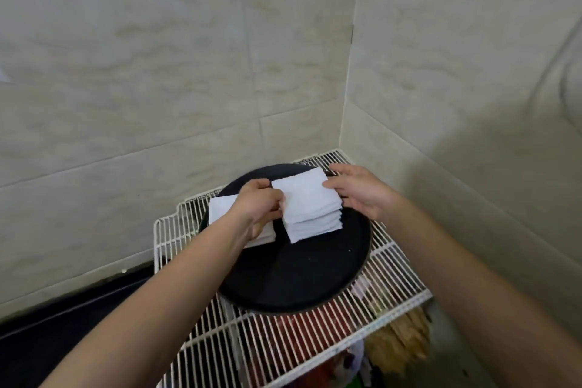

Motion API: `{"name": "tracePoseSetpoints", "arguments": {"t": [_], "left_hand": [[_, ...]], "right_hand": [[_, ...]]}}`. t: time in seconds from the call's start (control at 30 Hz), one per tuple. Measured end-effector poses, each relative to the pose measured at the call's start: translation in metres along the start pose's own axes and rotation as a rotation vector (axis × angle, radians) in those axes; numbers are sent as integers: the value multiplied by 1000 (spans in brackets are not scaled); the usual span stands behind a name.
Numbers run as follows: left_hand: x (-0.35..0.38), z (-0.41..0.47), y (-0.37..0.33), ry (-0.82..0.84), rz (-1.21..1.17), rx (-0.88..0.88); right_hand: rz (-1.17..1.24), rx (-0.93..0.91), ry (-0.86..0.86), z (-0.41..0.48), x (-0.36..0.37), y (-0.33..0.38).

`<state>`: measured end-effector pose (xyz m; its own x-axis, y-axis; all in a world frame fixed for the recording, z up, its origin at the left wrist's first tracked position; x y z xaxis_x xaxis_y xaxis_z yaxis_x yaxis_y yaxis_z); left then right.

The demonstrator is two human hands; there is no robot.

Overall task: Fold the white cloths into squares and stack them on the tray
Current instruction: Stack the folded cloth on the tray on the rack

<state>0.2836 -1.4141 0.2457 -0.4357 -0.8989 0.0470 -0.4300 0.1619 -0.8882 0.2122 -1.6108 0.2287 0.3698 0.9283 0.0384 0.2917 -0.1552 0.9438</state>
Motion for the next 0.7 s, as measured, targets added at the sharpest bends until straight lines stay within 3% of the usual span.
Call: {"name": "tracePoseSetpoints", "arguments": {"t": [0.43,0.7], "left_hand": [[8,20,21,-179,244,83],[17,13,34,-215,448,140]], "right_hand": [[-99,36,54,20,-10,-16],[-214,3,-6,15,-14,-28]]}}
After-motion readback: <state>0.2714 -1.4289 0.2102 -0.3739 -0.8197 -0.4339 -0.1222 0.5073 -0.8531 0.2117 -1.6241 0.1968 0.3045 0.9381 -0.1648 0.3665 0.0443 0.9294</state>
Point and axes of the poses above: each hand's wrist, its own z-axis towards the middle knuckle, its own x-axis out of the palm, y = z × x, the point moved 1 cm from there along z, towards the middle knuckle, and after that the axes turned 2 degrees about -x, right-handed, at the moved point
